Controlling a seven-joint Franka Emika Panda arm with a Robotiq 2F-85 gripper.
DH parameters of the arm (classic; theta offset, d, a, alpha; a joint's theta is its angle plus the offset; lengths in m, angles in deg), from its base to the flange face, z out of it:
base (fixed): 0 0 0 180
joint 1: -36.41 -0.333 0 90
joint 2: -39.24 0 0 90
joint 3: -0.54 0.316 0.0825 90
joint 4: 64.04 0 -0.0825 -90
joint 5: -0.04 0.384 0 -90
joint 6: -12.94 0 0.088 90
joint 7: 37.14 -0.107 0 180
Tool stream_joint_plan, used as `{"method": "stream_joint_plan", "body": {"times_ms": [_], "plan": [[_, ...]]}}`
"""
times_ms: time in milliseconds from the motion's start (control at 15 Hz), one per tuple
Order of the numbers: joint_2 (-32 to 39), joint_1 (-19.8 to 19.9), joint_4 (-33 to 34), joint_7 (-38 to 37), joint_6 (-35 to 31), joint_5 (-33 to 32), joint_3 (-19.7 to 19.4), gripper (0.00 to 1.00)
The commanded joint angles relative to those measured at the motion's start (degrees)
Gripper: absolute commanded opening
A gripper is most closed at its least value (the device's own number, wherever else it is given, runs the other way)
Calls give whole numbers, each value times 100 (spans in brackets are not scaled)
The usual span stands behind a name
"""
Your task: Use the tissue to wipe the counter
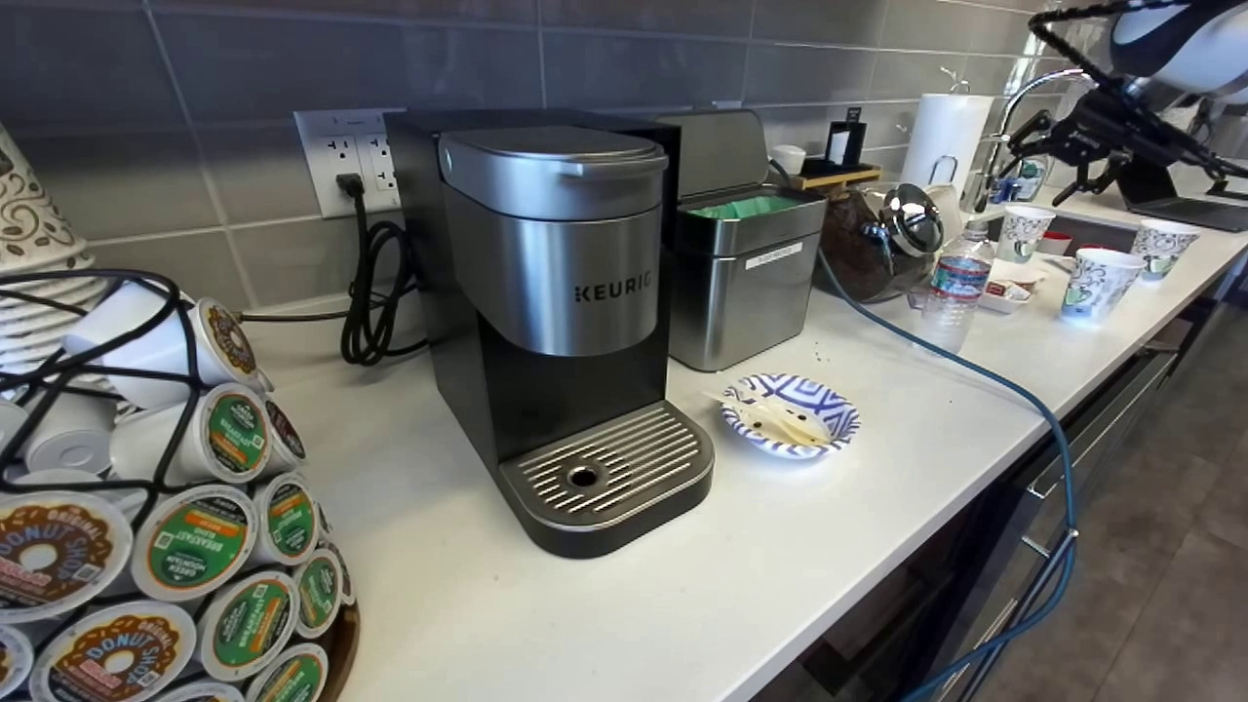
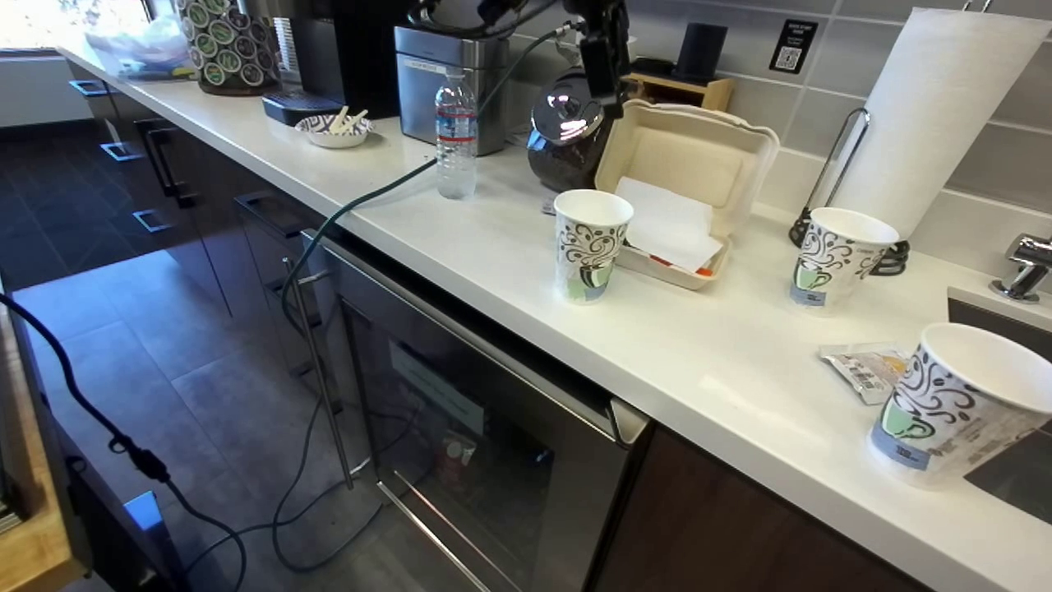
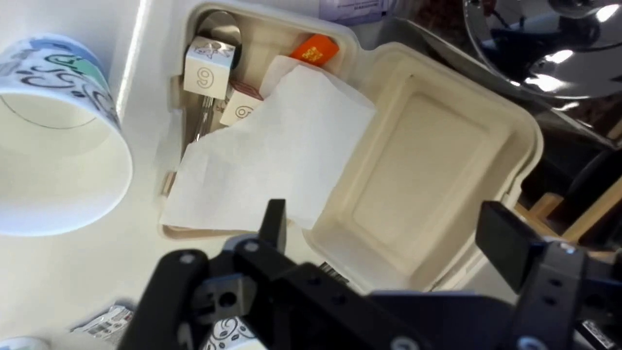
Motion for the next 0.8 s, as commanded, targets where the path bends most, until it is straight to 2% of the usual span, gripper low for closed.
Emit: {"method": "stream_joint_plan", "body": {"times_ms": [0,133,200,467,533,733], "plan": [[991,216,1308,-94,496,-46,91,100],[1340,355,1811,-106,765,14,169,100],[870,207,1093,-44,389,-67,122,100],[1334,173,1619,-127,444,-129,4,100],[1606,270,1873,-136,306,-111,168,100],[2079,288,2241,-255,40,-24,291,100]]}}
